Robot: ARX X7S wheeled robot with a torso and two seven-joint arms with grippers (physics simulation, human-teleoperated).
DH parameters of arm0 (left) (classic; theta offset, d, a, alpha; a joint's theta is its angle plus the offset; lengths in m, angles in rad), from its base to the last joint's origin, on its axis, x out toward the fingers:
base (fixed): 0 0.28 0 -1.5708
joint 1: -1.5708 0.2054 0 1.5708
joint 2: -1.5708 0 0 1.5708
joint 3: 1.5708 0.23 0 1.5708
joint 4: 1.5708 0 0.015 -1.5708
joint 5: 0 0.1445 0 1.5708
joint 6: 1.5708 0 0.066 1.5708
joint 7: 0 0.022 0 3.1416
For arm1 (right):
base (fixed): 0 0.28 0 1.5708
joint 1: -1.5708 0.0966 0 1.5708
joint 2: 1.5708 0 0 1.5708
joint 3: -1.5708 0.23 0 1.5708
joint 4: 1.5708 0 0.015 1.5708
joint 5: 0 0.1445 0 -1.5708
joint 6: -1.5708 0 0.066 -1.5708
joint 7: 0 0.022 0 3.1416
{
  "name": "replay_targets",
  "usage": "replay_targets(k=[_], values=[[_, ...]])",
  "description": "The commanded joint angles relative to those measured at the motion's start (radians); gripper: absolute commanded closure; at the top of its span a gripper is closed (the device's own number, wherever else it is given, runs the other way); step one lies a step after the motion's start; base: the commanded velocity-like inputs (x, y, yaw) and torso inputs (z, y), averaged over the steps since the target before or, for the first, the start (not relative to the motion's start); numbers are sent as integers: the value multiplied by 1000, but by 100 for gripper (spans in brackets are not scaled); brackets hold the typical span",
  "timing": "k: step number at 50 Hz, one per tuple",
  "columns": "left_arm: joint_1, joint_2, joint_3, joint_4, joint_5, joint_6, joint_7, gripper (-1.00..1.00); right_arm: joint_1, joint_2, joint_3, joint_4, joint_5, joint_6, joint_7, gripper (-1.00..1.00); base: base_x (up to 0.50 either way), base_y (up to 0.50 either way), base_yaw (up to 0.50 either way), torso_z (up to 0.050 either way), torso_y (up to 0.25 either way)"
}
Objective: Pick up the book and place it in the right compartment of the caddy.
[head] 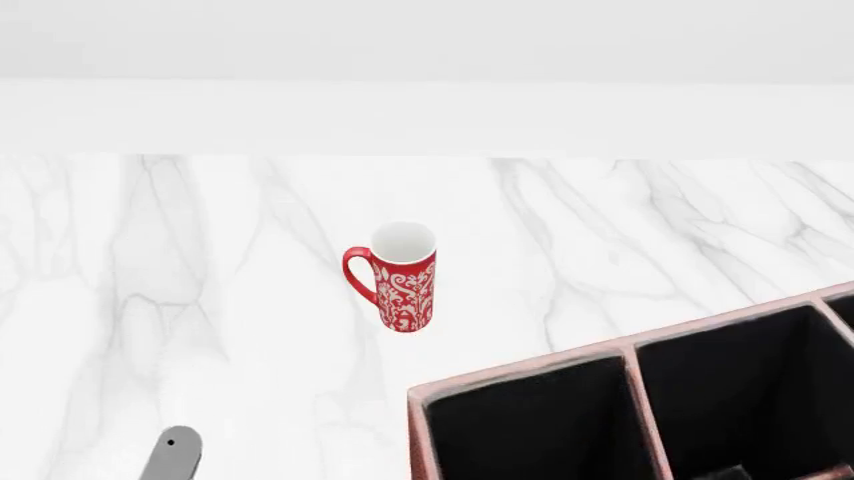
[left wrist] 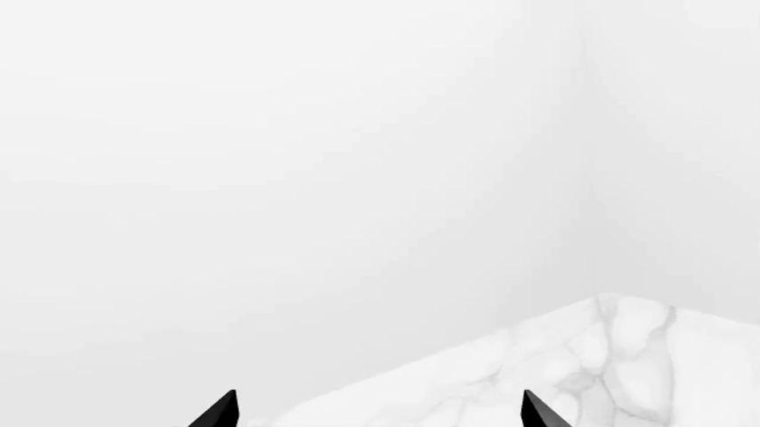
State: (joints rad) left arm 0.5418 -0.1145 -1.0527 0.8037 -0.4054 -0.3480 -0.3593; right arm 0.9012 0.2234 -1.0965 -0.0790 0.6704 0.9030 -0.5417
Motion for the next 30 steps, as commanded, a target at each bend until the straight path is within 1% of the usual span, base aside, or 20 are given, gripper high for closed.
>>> replay_targets(k=[1, 9, 23, 24, 30], values=[[6, 4, -4, -4, -3, 11, 2, -100, -16, -5, -17, 43, -10, -31, -17, -100, 0, 0, 0, 0, 0], [6, 4, 3, -6, 1, 13, 1, -100, -29, -7, -40, 89, -29, -62, -36, -100, 0, 0, 0, 0, 0], [8, 1, 13, 5, 4, 8, -6, -100, -35, -3, -38, 88, -32, -84, -30, -100, 0, 0, 0, 0, 0], [8, 1, 13, 5, 5, 9, -6, -100, -36, 1, -45, 82, -35, -88, -36, 100, 0, 0, 0, 0, 0], [7, -2, 15, 4, 4, 8, -8, -100, -34, 3, -45, 79, -35, -91, -34, 100, 0, 0, 0, 0, 0]])
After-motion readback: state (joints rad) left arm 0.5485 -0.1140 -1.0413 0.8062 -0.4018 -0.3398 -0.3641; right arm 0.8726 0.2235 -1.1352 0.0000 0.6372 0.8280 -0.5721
